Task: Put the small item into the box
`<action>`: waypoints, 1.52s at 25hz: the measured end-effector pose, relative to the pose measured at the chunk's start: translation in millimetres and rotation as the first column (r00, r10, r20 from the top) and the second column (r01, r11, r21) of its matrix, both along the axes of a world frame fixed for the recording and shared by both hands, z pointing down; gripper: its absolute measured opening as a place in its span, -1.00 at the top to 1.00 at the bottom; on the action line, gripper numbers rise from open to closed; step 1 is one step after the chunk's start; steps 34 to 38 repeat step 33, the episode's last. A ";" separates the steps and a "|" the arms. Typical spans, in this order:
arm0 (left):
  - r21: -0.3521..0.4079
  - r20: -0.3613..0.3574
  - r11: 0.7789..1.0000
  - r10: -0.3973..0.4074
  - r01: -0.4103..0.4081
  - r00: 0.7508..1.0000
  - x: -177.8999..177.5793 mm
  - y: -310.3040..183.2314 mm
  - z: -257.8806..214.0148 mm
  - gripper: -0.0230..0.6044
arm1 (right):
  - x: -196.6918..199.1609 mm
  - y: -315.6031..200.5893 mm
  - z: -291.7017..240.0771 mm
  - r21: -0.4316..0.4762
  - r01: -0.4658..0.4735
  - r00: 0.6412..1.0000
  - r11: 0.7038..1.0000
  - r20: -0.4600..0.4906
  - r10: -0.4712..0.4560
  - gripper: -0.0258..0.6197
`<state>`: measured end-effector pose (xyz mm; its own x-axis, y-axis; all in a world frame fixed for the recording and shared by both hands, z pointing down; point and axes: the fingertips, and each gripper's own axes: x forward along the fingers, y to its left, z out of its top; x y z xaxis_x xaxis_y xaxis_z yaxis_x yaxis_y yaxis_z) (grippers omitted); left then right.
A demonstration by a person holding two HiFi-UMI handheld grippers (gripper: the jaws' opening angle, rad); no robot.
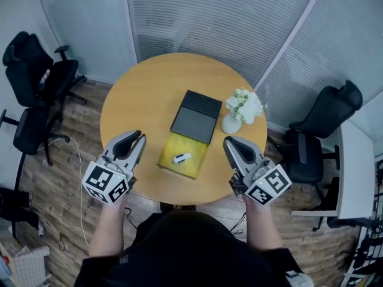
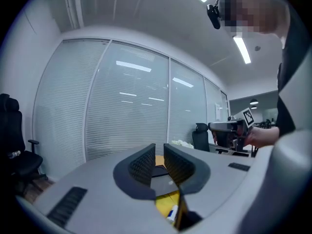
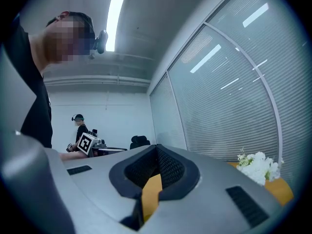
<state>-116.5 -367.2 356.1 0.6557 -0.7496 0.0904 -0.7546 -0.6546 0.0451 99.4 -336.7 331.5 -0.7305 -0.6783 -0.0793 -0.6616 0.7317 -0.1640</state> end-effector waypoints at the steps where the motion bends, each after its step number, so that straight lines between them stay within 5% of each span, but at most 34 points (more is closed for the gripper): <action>1: 0.006 0.000 1.000 -0.005 0.005 1.000 -1.1 0.8 -1.0 0.74 | 0.9 -0.1 0.8 0.000 -0.004 1.000 1.000 0.000 0.004 0.81; 38: -0.046 -0.005 0.995 0.093 -0.093 0.996 35.7 -10.8 15.0 0.78 | 19.6 -1.6 15.4 -0.029 -0.103 0.994 0.994 -0.030 0.102 0.81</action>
